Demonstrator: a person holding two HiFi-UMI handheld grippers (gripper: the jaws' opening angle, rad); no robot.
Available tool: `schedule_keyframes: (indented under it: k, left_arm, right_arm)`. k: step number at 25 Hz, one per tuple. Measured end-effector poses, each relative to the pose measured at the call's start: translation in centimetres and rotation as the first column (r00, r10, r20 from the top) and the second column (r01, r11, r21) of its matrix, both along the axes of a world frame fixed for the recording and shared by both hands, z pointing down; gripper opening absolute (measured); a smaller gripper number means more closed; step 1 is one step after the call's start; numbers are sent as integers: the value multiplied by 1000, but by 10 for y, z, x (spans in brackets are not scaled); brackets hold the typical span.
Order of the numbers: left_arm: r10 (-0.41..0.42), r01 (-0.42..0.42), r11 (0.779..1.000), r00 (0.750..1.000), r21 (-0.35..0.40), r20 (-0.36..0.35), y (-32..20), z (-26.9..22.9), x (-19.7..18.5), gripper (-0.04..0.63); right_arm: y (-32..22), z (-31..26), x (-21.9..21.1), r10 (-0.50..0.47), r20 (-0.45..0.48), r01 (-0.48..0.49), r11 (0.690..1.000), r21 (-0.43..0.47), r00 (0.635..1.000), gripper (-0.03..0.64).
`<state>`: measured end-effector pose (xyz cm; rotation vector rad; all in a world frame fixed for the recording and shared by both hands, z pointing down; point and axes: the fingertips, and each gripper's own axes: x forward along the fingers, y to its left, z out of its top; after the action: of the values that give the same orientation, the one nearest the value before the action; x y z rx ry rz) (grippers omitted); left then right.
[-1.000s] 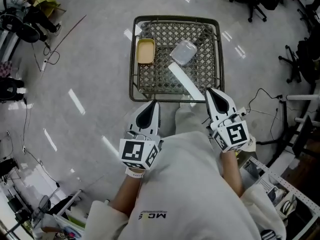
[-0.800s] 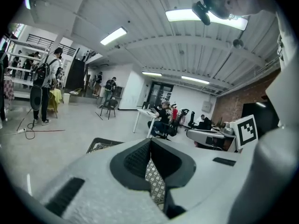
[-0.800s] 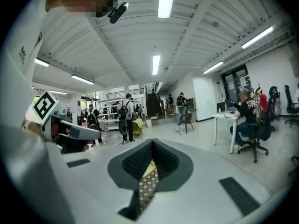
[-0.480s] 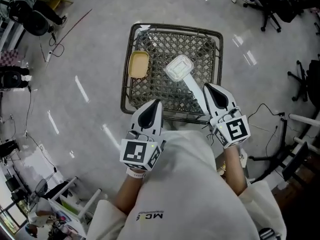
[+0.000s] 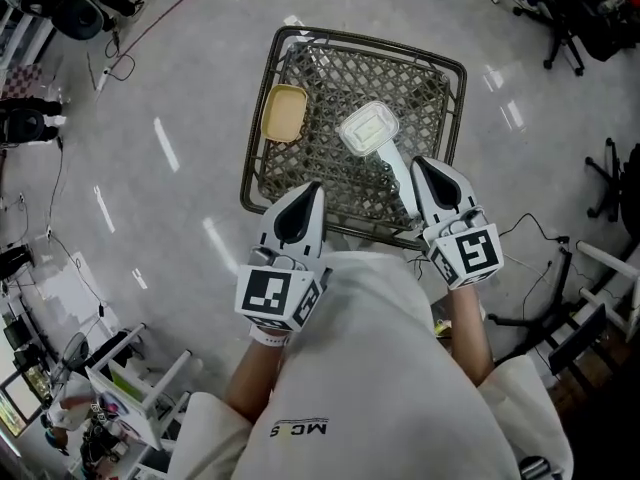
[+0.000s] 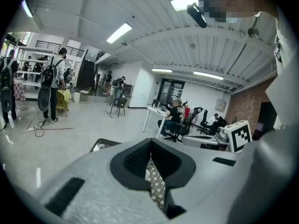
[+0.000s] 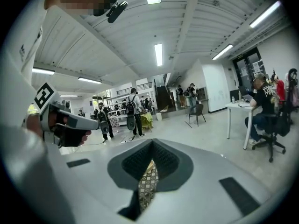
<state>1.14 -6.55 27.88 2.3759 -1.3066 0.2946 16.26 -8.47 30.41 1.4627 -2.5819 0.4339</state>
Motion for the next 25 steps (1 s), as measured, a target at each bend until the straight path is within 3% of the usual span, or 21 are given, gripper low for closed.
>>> schedule_keyframes:
  k: [12, 21, 25]
  left_arm:
    - [-48, 47, 997, 999, -64, -7, 11, 33, -11, 26]
    - [-59, 56, 994, 998, -99, -24, 0, 55, -9, 26]
    - [-58, 54, 992, 998, -117, -27, -6, 70, -6, 26]
  right_arm:
    - [-11, 30, -10, -51, -63, 49, 998, -43, 997, 18]
    - [-33, 72, -30, -118, -76, 107, 985, -133, 990, 20]
    - [-44, 97, -37, -126, -75, 111, 977, -180, 989, 87]
